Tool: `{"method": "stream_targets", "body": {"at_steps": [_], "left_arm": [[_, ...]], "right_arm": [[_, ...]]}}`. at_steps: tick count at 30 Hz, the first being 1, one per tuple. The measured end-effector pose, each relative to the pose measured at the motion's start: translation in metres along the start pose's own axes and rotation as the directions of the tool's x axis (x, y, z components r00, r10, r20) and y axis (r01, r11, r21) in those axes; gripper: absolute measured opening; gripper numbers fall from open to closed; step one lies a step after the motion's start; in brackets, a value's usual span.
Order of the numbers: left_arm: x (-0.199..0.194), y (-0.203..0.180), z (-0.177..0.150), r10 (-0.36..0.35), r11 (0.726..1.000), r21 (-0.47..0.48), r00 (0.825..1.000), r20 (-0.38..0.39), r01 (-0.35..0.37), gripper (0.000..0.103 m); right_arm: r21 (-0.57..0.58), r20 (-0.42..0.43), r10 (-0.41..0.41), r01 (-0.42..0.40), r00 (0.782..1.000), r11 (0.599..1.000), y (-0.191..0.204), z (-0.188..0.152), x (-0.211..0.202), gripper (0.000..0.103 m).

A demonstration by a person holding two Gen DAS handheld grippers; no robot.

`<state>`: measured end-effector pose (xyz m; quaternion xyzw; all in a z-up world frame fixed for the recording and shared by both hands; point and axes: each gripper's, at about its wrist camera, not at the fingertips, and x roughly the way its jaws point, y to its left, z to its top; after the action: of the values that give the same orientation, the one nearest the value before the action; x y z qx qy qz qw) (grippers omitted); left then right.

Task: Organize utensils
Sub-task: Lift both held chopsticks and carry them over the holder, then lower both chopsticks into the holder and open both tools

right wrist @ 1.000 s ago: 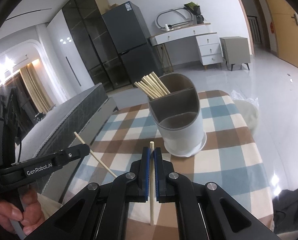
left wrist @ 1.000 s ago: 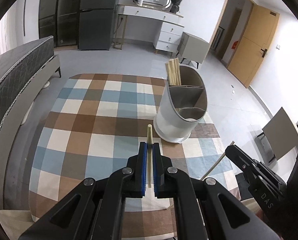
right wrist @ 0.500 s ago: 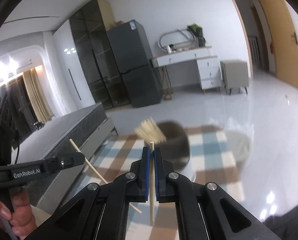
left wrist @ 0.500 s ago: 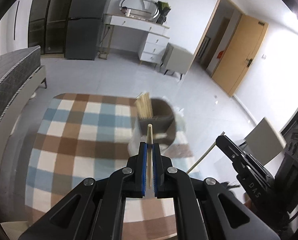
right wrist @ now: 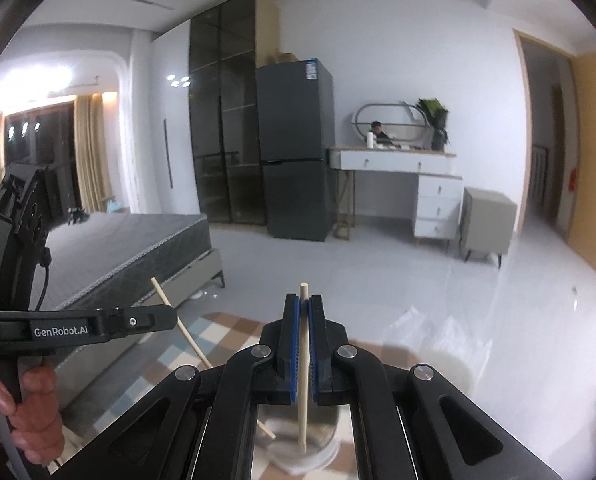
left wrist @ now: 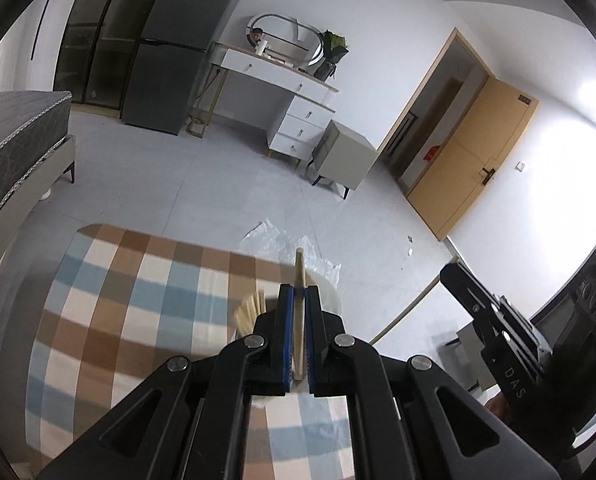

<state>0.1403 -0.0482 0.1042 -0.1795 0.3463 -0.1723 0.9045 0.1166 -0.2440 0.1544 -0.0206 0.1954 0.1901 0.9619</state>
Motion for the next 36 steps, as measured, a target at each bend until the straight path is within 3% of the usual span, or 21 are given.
{"method": "stream_targets", "body": {"at_steps": [5, 10, 22, 36], "left_arm": [[0.017, 0.005, 0.019, 0.001, 1.000, -0.017, 1.000, 0.006, -0.001, 0.001], [0.033, 0.010, 0.030, 0.012, 1.000, -0.018, 1.000, 0.013, -0.012, 0.001], [0.081, 0.026, 0.020, 0.024, 0.999, -0.045, 0.997, -0.074, -0.027, 0.001], [0.094, 0.020, 0.009, 0.017, 1.000, -0.024, 0.991, -0.134, -0.020, 0.001]], "right_arm": [[-0.046, -0.004, 0.024, -0.024, 1.000, 0.999, 0.001, 0.027, 0.029, 0.003], [-0.094, -0.020, 0.037, -0.038, 0.999, 0.995, 0.006, 0.032, 0.058, 0.003], [-0.109, -0.124, 0.073, -0.087, 0.990, 0.990, -0.008, -0.002, 0.106, 0.003], [-0.077, -0.241, 0.122, -0.145, 0.963, 0.987, -0.024, -0.041, 0.130, 0.003]]}}
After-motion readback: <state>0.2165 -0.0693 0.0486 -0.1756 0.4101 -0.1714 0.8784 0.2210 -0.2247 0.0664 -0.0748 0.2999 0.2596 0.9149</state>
